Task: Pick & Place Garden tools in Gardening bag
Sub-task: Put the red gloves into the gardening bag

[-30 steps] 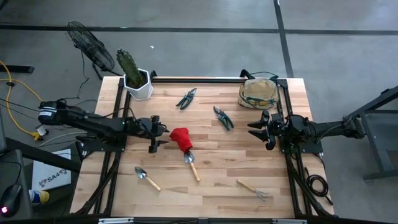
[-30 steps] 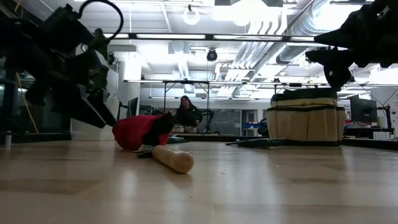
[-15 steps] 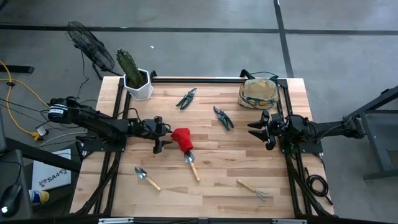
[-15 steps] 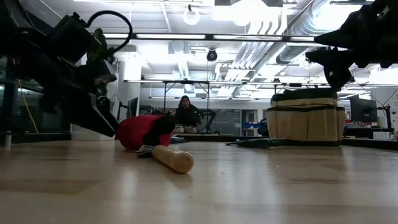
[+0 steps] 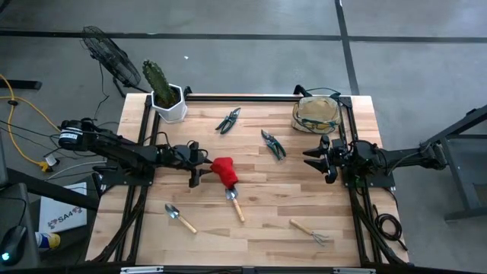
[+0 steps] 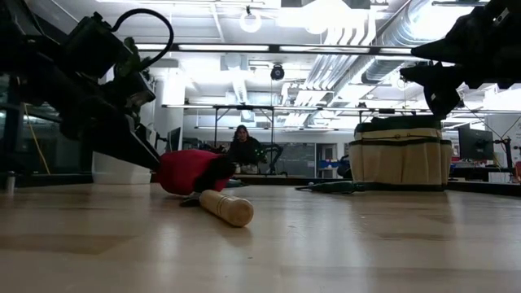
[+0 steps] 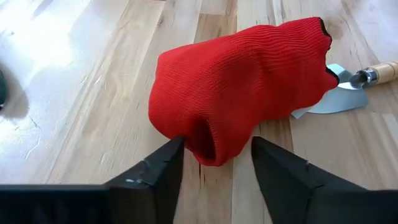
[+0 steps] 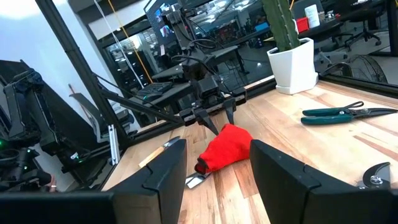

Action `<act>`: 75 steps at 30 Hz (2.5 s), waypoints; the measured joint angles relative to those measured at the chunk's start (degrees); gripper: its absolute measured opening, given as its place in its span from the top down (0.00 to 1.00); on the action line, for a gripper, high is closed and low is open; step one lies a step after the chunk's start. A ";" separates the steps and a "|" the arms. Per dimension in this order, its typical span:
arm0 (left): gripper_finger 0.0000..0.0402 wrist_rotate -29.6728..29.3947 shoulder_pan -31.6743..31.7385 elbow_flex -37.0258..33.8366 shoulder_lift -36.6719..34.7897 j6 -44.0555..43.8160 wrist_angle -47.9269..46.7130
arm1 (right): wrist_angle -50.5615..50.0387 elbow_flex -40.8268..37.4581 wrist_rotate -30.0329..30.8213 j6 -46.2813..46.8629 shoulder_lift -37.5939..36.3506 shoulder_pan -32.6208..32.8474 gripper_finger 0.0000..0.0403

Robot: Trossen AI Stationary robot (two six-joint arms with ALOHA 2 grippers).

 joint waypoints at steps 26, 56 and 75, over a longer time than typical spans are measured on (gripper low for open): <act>1.00 -1.52 0.00 1.37 -0.04 3.71 0.95 | 2.16 0.00 0.24 -0.85 -0.01 0.02 0.58; 1.00 -5.70 0.00 18.17 -0.09 19.67 -10.75 | 22.80 15.18 3.15 -16.00 34.65 6.05 0.58; 1.00 -5.18 0.00 25.70 -1.70 29.61 -17.05 | 26.65 28.48 5.61 -7.68 59.97 7.25 0.58</act>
